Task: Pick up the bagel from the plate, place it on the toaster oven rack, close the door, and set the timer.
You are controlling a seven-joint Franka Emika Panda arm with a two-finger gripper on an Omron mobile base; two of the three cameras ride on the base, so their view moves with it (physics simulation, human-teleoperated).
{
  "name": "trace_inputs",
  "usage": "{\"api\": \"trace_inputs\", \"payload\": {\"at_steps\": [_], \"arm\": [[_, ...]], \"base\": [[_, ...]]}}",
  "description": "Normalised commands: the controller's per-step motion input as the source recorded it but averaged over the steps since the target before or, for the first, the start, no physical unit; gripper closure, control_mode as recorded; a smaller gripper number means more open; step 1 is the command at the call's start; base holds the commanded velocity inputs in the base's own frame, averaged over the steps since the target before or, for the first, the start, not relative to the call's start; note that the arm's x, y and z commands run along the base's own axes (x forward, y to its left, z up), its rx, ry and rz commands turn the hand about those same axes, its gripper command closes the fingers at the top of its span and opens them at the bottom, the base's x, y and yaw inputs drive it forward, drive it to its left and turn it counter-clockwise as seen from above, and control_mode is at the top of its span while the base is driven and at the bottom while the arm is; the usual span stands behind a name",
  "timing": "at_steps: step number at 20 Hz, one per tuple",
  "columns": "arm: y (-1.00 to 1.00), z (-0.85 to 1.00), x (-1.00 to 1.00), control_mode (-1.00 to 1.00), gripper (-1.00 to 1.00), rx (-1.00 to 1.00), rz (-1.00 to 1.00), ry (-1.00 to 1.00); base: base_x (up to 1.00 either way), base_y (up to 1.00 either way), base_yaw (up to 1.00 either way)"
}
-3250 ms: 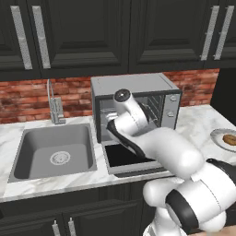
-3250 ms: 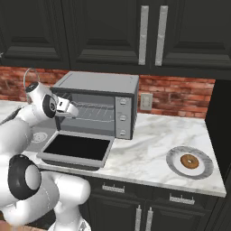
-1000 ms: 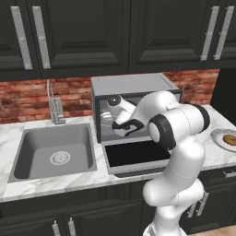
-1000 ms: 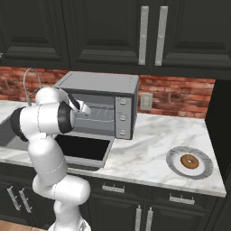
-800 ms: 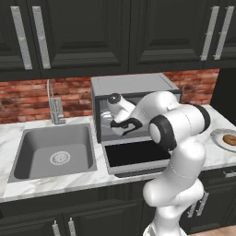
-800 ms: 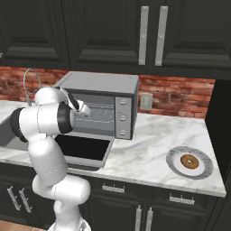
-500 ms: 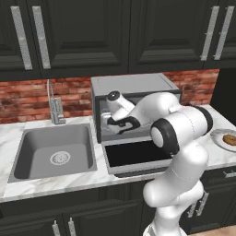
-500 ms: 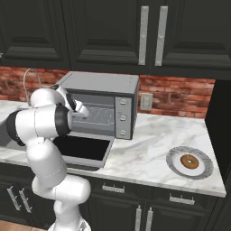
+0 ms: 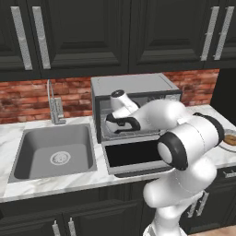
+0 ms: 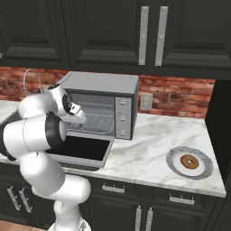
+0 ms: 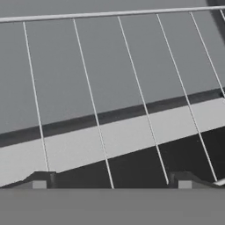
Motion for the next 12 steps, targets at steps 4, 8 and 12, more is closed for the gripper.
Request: {"api": "trace_inputs", "payload": {"at_steps": [4, 8, 12], "arm": [[-0.24, -0.86, -1.0, -1.0, -1.0, 0.0, -0.01, 0.2], [-0.17, -0.51, -0.96, -1.0, -1.0, 0.0, -0.03, 0.13], [-0.03, 0.62, -0.46, -1.0, -1.0, 0.01, -0.05, -0.18]], "base": [[0.0, 0.0, 0.0], [0.0, 0.0, 0.0], [0.0, 0.0, 0.0]]}}
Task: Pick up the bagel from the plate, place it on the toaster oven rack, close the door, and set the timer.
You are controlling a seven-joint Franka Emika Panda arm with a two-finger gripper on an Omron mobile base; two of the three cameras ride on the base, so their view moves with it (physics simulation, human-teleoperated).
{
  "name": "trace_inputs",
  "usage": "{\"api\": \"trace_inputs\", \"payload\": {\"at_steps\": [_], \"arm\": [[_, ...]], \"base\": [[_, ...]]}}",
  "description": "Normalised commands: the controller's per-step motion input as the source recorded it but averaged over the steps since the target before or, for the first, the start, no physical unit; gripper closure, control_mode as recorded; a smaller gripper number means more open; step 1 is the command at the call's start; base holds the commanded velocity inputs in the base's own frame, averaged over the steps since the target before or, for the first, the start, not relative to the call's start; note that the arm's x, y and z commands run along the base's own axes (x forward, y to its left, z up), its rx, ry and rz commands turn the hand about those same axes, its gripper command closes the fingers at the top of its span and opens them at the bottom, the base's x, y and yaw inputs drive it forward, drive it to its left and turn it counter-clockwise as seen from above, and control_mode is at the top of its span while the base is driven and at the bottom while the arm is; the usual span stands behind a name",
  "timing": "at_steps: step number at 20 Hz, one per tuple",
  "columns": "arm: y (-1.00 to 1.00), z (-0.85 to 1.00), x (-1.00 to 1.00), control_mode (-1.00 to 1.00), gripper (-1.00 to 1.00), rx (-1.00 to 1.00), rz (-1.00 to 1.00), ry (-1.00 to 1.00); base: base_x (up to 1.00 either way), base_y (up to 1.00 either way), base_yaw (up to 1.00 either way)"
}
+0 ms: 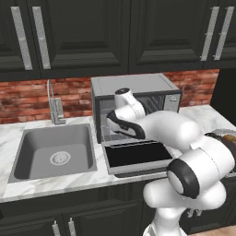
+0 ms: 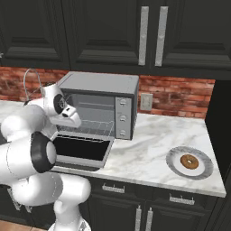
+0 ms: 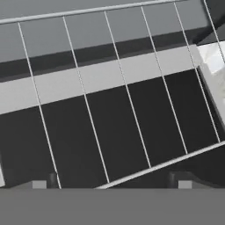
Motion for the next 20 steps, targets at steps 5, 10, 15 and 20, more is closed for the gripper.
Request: {"api": "trace_inputs", "payload": {"at_steps": [5, 10, 15, 20], "arm": [[-0.16, 1.0, -0.35, -1.0, -1.0, 0.0, -0.04, -0.22], [-0.77, 0.65, -0.48, -1.0, -1.0, 0.02, 0.0, 0.0], [-1.0, 0.09, -0.38, -1.0, -1.0, 0.0, 0.0, 0.01], [-1.0, 0.0, -0.19, -1.0, -1.0, 0.0, 0.02, 0.09]], "base": [[0.0, 0.0, 0.0], [0.0, 0.0, 0.0], [0.0, 0.0, 0.0], [0.0, 0.0, 0.0]]}}
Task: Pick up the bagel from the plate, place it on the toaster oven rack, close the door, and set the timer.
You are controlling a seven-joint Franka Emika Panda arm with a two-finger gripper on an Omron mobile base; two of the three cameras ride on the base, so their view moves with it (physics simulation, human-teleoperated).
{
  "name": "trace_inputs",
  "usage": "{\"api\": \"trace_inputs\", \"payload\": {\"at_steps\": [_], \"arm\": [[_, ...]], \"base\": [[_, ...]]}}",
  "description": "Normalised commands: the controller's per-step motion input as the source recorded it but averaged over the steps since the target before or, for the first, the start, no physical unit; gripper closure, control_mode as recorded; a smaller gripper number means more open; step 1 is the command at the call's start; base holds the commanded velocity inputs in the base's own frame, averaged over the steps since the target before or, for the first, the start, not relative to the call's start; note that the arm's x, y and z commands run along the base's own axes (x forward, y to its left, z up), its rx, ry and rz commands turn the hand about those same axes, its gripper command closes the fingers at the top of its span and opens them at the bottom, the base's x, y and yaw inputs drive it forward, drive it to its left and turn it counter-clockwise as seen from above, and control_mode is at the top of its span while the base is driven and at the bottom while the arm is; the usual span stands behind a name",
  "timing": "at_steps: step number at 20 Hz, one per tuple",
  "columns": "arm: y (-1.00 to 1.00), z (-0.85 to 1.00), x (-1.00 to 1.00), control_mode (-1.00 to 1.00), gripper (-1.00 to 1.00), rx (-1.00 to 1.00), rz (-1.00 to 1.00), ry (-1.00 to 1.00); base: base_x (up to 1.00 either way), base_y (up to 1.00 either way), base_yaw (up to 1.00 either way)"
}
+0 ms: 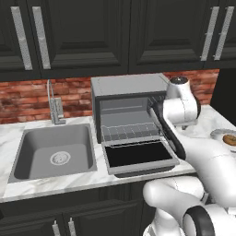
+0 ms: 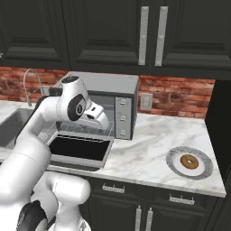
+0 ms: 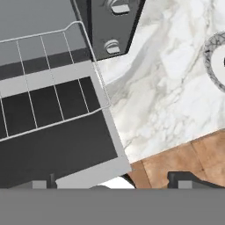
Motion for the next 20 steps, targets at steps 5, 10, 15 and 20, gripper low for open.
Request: {"api": "trace_inputs", "payload": {"at_steps": [5, 10, 15, 20], "arm": [[-1.0, 0.0, 0.01, -1.0, -1.0, 0.0, 0.02, 0.17], [-1.0, -0.06, 0.02, -1.0, -1.0, -0.01, 0.04, 0.14], [-0.88, -0.3, 0.01, -1.0, -1.0, -0.04, 0.01, 0.04], [-0.57, -0.36, 0.14, -1.0, -1.0, -0.07, 0.0, 0.0]], "base": [[0.0, 0.0, 0.0], [0.0, 0.0, 0.0], [0.0, 0.0, 0.0], [0.0, 0.0, 0.0]]}}
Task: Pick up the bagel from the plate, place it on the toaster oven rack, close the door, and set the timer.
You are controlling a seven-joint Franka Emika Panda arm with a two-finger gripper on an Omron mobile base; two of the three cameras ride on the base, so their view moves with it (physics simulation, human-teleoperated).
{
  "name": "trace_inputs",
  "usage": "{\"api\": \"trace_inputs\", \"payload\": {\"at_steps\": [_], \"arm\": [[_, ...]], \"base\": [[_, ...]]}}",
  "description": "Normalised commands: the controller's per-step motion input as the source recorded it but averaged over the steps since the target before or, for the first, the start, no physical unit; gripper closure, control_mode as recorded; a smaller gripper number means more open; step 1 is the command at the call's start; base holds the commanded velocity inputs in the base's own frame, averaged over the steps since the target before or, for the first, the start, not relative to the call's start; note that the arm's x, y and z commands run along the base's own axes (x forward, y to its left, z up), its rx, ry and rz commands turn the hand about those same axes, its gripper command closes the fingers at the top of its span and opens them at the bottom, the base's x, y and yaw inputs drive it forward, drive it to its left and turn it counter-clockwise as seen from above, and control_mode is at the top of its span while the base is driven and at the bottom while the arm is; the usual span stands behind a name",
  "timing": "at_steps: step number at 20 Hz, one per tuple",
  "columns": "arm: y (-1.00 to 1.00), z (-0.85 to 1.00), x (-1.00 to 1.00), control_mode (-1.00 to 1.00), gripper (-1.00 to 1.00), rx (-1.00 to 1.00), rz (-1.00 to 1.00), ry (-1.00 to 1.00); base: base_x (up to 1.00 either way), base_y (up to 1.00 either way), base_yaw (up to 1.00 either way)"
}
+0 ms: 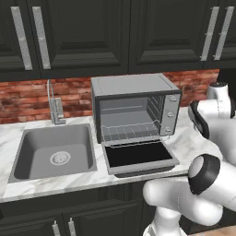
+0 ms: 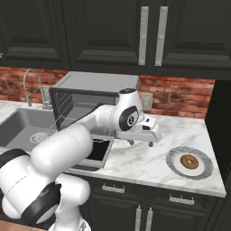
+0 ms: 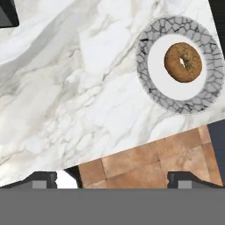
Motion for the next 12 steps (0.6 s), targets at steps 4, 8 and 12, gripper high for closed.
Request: {"api": "trace_inputs", "payload": {"at_steps": [4, 8, 12], "arm": [[-0.54, -0.24, 0.33, -1.0, -1.0, -0.11, 0.0, 0.0], [-0.58, -0.12, 0.41, -1.0, -1.0, -0.09, 0.0, 0.0], [-0.52, -0.15, 0.29, -1.0, -1.0, -0.01, 0.0, 0.0]], "base": [[0.0, 0.0, 0.0], [0.0, 0.0, 0.0], [0.0, 0.0, 0.0]]}}
